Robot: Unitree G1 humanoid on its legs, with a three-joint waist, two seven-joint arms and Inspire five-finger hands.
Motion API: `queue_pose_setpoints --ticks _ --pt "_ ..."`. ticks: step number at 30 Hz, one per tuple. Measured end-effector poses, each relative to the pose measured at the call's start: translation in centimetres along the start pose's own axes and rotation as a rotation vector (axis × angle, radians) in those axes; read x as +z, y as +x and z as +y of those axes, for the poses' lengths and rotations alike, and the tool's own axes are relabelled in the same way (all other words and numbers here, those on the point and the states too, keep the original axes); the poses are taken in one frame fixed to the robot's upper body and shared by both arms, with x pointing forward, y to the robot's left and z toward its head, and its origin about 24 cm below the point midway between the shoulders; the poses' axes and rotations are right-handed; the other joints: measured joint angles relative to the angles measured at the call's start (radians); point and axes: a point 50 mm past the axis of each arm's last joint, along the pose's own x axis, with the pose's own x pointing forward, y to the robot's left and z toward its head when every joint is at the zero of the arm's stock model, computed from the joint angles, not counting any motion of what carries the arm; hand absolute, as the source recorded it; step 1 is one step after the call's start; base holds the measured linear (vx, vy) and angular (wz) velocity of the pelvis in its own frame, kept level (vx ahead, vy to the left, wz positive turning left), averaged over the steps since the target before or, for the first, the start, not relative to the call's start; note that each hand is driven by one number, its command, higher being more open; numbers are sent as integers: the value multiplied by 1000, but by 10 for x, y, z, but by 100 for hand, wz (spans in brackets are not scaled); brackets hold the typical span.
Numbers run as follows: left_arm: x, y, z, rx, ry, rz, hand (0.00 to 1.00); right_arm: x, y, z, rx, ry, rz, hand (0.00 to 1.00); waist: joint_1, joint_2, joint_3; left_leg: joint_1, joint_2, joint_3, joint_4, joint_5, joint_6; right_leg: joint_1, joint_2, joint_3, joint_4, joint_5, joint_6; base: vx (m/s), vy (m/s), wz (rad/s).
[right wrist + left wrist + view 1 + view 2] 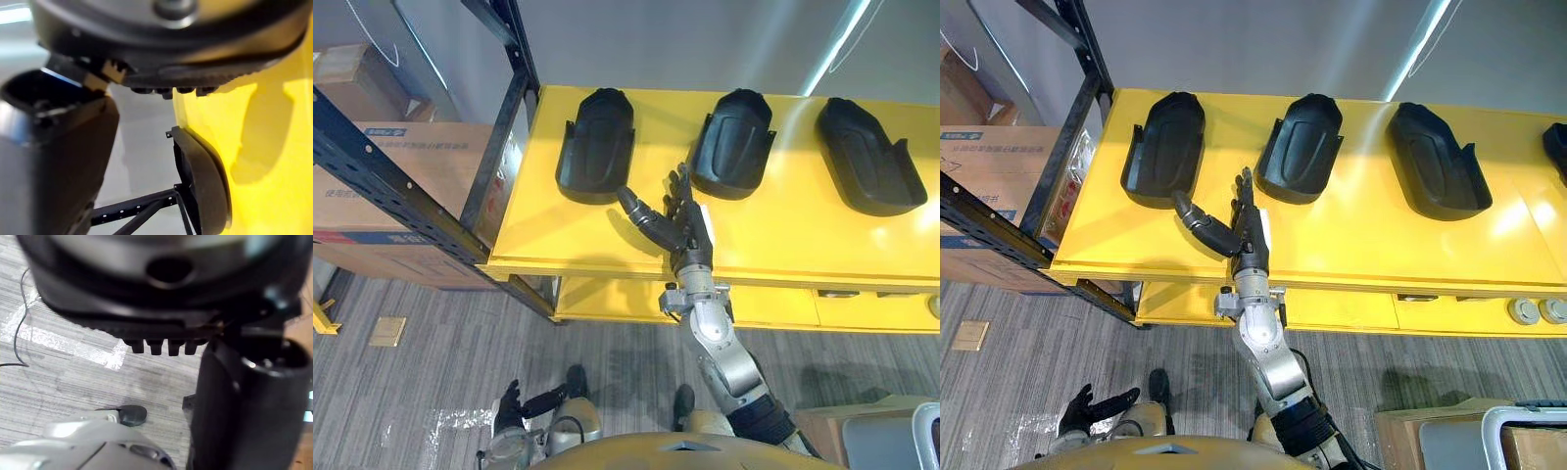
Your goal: Walk over and take three plastic housings, then place them on the shelf
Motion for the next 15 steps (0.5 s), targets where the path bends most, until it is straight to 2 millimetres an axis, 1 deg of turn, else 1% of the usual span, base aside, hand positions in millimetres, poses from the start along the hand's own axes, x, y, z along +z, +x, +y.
queue_pose_setpoints --ticks 3,6,9,15 --pt "0 0 0 3 0 -1 100 2 -2 4 49 35 -1 100 -3 0 0 1 0 0 0 0 0 -1 0 1 2 0 0 0 0 0" --pt "-2 0 1 9 2 4 100 3 -5 9 112 31 -14 100 -4 -1 0 1 0 0 0 0 0 -1 0 0 3 -1 1 0 0 0" --pt "-3 0 2 10 3 7 100 1 -9 18 158 34 -7 100 -4 -3 -2 1 0 -3 0 0 0 0 0 -2 4 -1 1 0 0 0" --pt "-3 0 2 12 4 7 100 6 -5 24 162 38 -27 100 -3 -6 -3 -1 0 -12 0 2 2 1 -2 -11 14 -6 3 0 0 5"
